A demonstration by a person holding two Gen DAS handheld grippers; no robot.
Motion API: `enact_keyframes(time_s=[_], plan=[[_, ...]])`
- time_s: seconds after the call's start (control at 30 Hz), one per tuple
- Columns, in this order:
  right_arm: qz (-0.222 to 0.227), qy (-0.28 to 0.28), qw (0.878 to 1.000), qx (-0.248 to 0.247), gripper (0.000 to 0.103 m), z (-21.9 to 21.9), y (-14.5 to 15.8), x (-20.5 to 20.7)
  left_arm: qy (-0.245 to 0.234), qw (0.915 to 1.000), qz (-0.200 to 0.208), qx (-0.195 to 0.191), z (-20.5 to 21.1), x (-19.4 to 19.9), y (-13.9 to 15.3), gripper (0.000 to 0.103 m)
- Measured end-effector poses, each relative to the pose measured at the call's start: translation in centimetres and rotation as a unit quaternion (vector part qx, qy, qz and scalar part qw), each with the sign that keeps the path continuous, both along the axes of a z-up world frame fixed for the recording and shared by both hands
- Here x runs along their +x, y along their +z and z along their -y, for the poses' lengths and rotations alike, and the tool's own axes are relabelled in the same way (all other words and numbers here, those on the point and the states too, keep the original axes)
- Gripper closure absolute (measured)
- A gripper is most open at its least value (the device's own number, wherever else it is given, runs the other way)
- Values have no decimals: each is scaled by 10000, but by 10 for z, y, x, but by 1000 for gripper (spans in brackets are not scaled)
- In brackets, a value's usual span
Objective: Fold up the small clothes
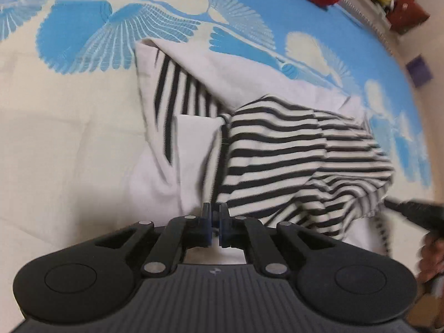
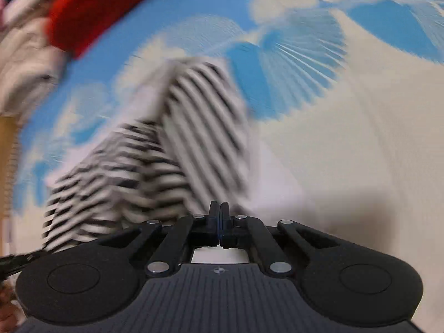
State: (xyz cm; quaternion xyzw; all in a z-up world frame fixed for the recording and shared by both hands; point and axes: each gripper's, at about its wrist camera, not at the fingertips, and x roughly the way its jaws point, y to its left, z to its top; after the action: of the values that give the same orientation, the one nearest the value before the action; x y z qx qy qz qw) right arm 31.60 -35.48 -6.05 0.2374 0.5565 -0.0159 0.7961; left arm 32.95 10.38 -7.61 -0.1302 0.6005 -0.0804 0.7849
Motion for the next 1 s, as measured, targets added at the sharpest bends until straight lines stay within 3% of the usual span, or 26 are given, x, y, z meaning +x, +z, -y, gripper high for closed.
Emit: enact_keyframes(time_s=[0.03, 0.1, 0.13, 0.17, 0.2, 0.27, 0.4, 0.5, 0.6, 0.73, 0.77, 0.83, 0.87, 0.9, 0.93, 1.0], plan=[[47, -82, 10000, 4, 100, 3, 0, -1, 118, 9999, 47, -74, -2, 0, 2, 95], [443, -392, 9978, 304, 98, 7, 11, -2, 411, 9979, 236, -443, -9, 0, 10, 75], [703, -512, 9949, 515, 97, 7, 19, -2, 487, 9968, 312, -546, -11, 0, 13, 59], [865, -493, 9927, 687, 92, 3, 25, -1, 519, 9964, 374, -557, -10, 1, 17, 55], [999, -406, 9904, 870, 79, -1, 31, 0, 533, 9964, 416, -520, -8, 1, 19, 55], [1138, -214, 9857, 1224, 63, -16, 39, 4, 527, 9966, 352, -525, -3, 5, 19, 55], [968, 292, 9805, 1684, 59, -52, 45, 6, 484, 9974, 266, -473, 3, 4, 17, 55], [498, 537, 9851, 1558, 54, -79, 31, 11, 446, 9972, 251, -552, 6, 3, 16, 55], [104, 303, 9914, 1268, 54, -88, 8, 18, 370, 9975, 220, -559, 10, 1, 15, 55], [51, -272, 9923, 1207, 56, -82, -6, 27, 333, 9988, 126, -350, 15, 1, 9, 55], [115, -324, 9915, 1255, 59, -81, -5, 29, 347, 9990, 75, -289, 16, 1, 7, 55], [277, -356, 9909, 1271, 80, -80, -2, 29, 364, 9991, 19, -224, 18, 2, 2, 57], [333, -374, 9907, 1265, 100, -79, 1, 29, 375, 9991, 51, -193, 18, 2, 2, 69], [411, -408, 9898, 1302, 102, -78, 3, 28, 400, 9989, 112, -198, 17, 3, 4, 79], [515, -470, 9879, 1384, 102, -75, 7, 27, 465, 9984, 207, -251, 14, 3, 8, 97], [839, -553, 9812, 1647, 102, -65, 21, 28, 718, 9943, 635, -462, 4, 4, 24, 102]])
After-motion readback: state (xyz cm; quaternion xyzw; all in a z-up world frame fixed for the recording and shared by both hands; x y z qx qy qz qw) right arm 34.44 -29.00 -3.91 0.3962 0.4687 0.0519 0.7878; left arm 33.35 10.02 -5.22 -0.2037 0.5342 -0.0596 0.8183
